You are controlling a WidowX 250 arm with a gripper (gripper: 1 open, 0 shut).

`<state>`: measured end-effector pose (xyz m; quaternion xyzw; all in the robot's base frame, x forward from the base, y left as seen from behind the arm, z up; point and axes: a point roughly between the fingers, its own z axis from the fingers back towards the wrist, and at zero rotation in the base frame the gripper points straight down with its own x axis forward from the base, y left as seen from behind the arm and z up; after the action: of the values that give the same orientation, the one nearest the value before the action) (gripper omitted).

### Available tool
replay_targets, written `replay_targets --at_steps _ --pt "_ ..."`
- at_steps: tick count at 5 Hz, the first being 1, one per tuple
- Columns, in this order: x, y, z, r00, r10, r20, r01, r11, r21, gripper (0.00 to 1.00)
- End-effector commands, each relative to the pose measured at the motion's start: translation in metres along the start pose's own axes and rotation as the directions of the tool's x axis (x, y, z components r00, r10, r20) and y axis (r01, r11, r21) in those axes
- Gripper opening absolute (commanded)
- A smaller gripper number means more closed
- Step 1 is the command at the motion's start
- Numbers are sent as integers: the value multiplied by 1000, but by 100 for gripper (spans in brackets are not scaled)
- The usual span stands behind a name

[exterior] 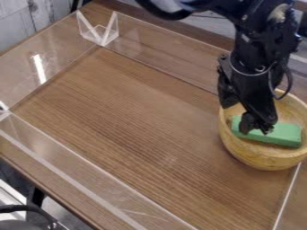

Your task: Put the green block in the brown bowl

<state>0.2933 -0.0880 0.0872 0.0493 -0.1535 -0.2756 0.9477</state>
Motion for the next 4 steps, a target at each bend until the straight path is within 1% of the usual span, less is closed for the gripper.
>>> replay_targets --at_steps 1,2,3,4 --pt "12 13 24 996 41 76 -43 999 25 100" --pt "14 22 35 994 72 88 -75 997 33 100" --pt "12 43 56 990 121 77 -126 989 71 100" --pt "7 65 71 982 172 74 -179 978 103 100"
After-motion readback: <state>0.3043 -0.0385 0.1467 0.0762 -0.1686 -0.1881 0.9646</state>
